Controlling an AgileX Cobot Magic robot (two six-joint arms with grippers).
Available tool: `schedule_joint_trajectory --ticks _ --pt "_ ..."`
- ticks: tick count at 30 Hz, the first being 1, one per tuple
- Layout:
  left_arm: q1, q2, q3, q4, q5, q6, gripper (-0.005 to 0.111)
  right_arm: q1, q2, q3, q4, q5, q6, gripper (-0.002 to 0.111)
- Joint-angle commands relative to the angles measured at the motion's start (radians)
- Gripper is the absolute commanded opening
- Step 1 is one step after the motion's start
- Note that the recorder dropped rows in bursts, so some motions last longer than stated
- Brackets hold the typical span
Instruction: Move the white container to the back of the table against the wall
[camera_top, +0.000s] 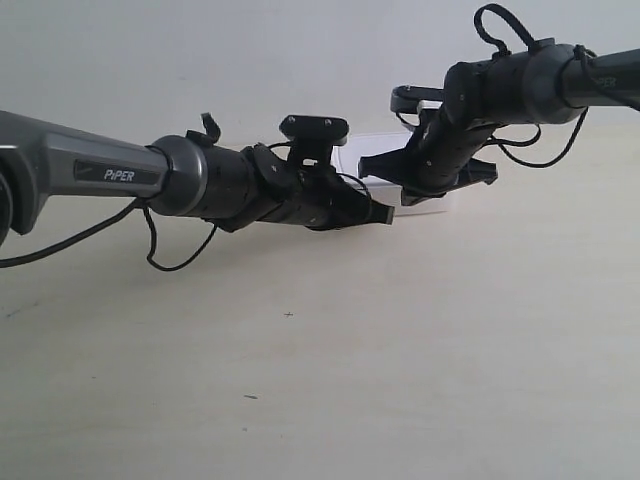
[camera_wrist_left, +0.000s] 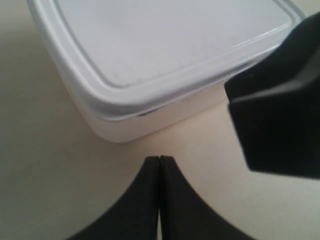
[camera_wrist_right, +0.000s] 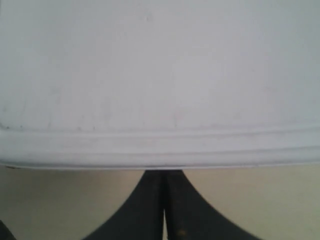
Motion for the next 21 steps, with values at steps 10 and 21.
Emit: schedule_joint_trajectory --ticks 10,21 --pt "0.006 -0.198 0.195 -0.056 0.015 0.006 0.0 -0.003 0.043 -0.081 0.092 -0.012 -0.049 0.0" --pt "0.006 -0.438 0.442 -0.073 0.014 -0.021 0.0 -0.003 0.091 -0.173 0.084 -0.018 -0.047 0.0"
